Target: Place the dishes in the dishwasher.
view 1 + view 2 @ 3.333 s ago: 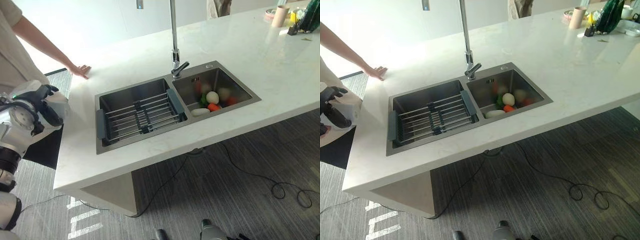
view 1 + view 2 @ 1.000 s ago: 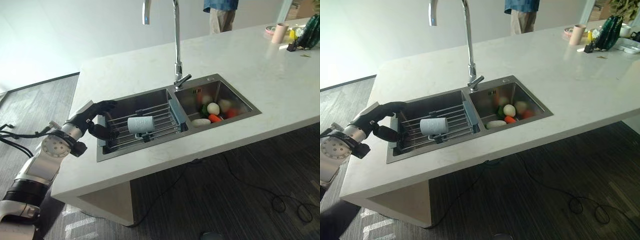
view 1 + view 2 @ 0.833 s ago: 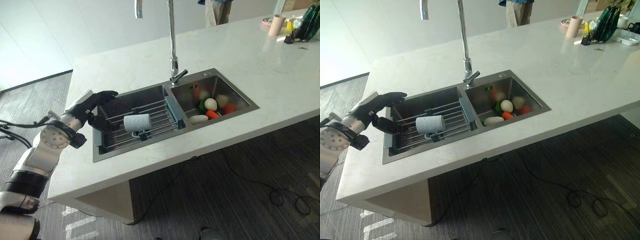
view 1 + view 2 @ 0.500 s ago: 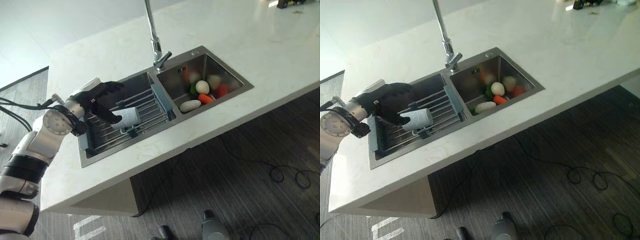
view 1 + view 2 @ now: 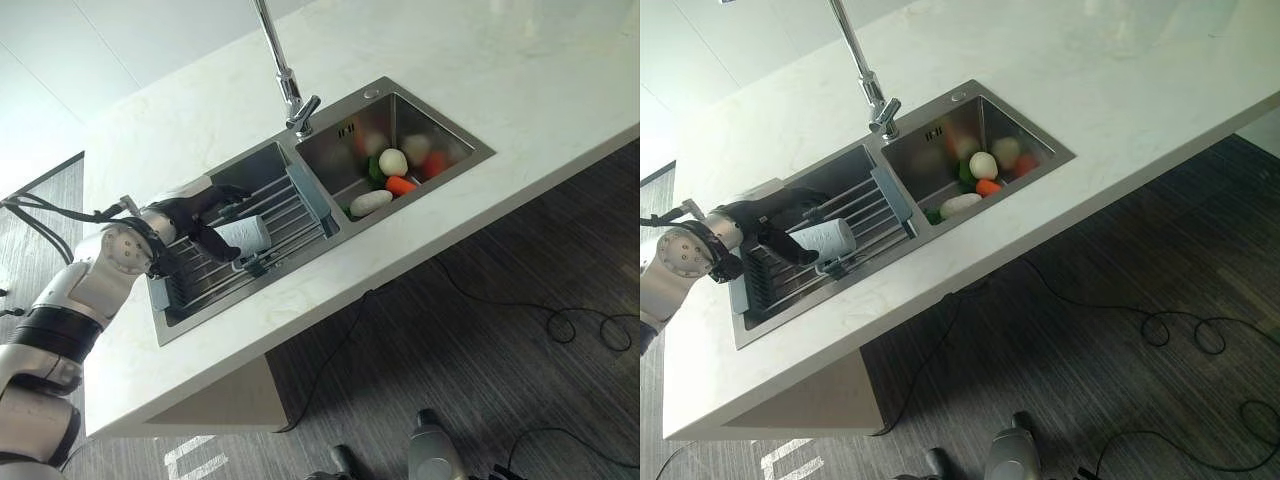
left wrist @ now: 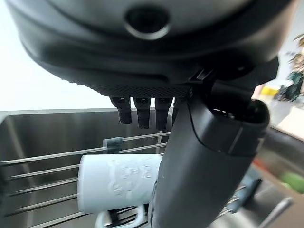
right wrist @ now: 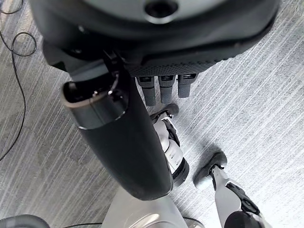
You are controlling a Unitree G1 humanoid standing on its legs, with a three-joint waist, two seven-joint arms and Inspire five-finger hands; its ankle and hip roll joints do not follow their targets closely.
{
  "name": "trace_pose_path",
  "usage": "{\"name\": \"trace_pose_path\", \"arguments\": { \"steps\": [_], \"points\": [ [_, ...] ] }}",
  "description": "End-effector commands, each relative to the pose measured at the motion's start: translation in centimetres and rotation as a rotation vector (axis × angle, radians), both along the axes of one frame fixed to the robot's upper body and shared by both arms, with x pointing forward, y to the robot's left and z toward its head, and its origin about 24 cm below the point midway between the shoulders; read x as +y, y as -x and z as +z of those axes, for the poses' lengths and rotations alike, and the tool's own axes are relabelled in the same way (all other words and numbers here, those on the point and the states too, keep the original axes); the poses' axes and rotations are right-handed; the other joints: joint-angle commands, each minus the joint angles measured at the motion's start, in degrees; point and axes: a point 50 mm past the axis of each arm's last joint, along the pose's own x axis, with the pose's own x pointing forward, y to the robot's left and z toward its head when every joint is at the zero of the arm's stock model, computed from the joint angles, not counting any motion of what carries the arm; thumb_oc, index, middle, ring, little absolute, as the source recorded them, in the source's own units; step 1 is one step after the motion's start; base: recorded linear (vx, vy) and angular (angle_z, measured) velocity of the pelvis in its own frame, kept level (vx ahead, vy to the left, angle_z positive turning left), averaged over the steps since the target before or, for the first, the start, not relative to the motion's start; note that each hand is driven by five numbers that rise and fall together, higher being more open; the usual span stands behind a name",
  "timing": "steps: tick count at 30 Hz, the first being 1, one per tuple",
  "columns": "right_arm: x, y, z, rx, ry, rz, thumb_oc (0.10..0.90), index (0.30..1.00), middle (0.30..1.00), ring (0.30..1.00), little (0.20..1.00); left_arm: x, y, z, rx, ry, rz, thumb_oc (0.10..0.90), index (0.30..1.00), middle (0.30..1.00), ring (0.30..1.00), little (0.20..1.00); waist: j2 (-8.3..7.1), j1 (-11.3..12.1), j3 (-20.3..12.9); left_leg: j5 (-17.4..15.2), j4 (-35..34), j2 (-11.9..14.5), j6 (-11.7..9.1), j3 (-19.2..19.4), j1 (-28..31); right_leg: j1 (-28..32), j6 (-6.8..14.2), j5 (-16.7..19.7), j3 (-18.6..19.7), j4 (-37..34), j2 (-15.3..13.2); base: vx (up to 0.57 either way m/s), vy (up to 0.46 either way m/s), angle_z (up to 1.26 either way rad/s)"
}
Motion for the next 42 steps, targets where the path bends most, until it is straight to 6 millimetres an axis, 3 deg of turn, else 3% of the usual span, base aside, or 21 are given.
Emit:
{"name": "trace_pose_path", "arguments": {
  "steps": [1, 14, 42],
  "points": [
    [-1.2, 1.4, 0.6, 0.003, 0.028, 0.013, 0.800, 0.900, 0.900, 0.900, 0.900, 2.7, 0.7, 6.8, -0.251, -0.120, 0.118, 0.800, 0.900, 0.900, 0.900, 0.900, -0.91, -0.9, -3.3, -11.9, 11.0, 1.9, -1.9, -2.5, -4.2, -0.6, 6.4, -2.8, 0.0, -0.3, -3.4, 0.00, 0.000, 0.00],
    [-0.9, -0.1, 0.8, -0.029, 0.030, 0.039, 0.800, 0.900, 0.900, 0.900, 0.900, 4.4, 0.7, 5.8, -0.312, -0.132, 0.236, 0.800, 0.900, 0.900, 0.900, 0.900, -1.60, -1.1, -0.9, -11.1, 11.0, 1.8, -1.8, -2.8, -5.5, -1.9, 6.1, -2.2, 0.1, -0.3, -3.6, 0.00, 0.000, 0.00],
    [-0.1, -3.1, 1.1, -0.117, 0.010, 0.076, 0.800, 0.900, 0.900, 0.900, 0.900, 4.0, 0.0, 8.7, -0.441, -0.114, 0.272, 0.800, 0.900, 0.900, 0.900, 0.900, -3.27, -1.1, 4.6, -9.3, 11.0, 1.9, -1.6, -3.6, -9.0, -5.6, 5.2, -0.7, 0.4, -0.3, -3.5, 0.00, -0.008, -0.02]
  ]
}}
